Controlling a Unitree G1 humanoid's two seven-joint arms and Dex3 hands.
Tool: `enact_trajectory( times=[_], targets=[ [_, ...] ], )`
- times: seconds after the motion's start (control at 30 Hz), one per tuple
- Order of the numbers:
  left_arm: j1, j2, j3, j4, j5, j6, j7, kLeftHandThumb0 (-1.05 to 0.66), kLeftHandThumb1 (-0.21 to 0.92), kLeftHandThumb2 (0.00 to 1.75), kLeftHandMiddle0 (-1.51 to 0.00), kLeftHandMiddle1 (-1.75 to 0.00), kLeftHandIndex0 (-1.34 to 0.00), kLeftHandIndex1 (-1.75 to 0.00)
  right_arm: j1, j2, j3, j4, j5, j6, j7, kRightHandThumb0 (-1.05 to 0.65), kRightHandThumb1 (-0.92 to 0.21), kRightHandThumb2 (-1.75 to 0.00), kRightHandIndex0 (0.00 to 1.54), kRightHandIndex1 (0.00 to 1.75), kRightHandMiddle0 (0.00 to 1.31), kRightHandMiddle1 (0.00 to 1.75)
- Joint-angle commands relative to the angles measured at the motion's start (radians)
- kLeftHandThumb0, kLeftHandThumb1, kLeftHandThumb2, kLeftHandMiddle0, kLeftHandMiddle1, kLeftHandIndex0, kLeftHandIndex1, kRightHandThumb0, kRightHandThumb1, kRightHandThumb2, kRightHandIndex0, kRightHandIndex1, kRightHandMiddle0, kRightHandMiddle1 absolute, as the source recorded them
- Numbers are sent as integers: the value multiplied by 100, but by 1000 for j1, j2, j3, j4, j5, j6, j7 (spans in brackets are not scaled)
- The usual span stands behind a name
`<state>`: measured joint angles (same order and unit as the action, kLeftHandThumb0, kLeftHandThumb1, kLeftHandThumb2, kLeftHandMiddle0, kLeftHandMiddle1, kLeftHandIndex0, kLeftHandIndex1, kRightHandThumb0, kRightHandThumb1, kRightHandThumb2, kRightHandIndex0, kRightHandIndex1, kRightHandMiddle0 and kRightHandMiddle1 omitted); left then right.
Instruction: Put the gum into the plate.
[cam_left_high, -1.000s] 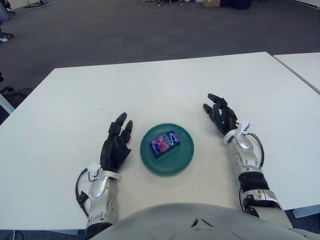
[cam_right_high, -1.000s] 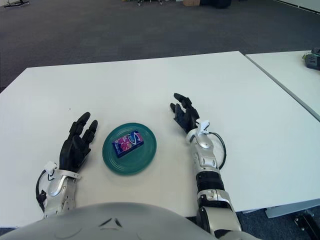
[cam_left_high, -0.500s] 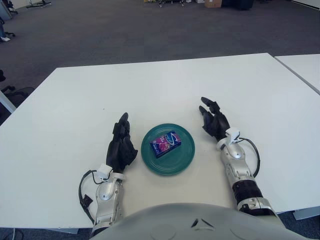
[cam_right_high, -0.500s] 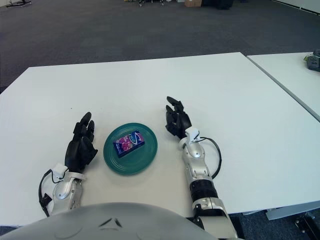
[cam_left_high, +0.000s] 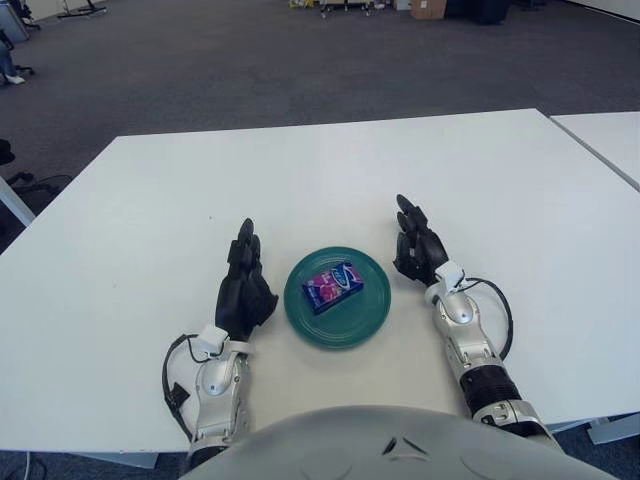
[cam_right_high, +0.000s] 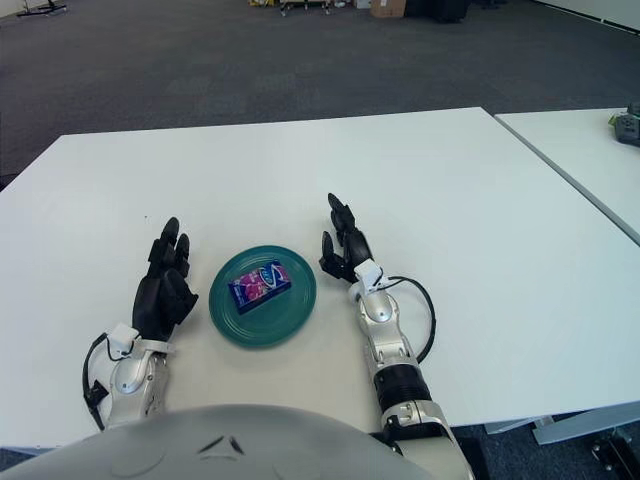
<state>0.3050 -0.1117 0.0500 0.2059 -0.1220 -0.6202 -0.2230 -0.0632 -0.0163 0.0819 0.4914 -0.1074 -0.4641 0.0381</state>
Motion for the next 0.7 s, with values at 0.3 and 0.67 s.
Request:
enact_trajectory(
  times=[0.3, 0.67],
  targets=[
    [1, -22, -2, 131, -78, -63, -46, -105, 92, 115, 0, 0, 0, -3, 38, 22, 15, 161, 15, -83, -3, -105, -92, -118, 0, 0, 0, 4],
    [-6, -25, 3, 152, -161, -70, -132, -105, 92, 117, 0, 0, -1, -3, 15, 15, 27, 231, 52, -134, 97, -105, -92, -115, 0, 0, 0, 0]
  ],
)
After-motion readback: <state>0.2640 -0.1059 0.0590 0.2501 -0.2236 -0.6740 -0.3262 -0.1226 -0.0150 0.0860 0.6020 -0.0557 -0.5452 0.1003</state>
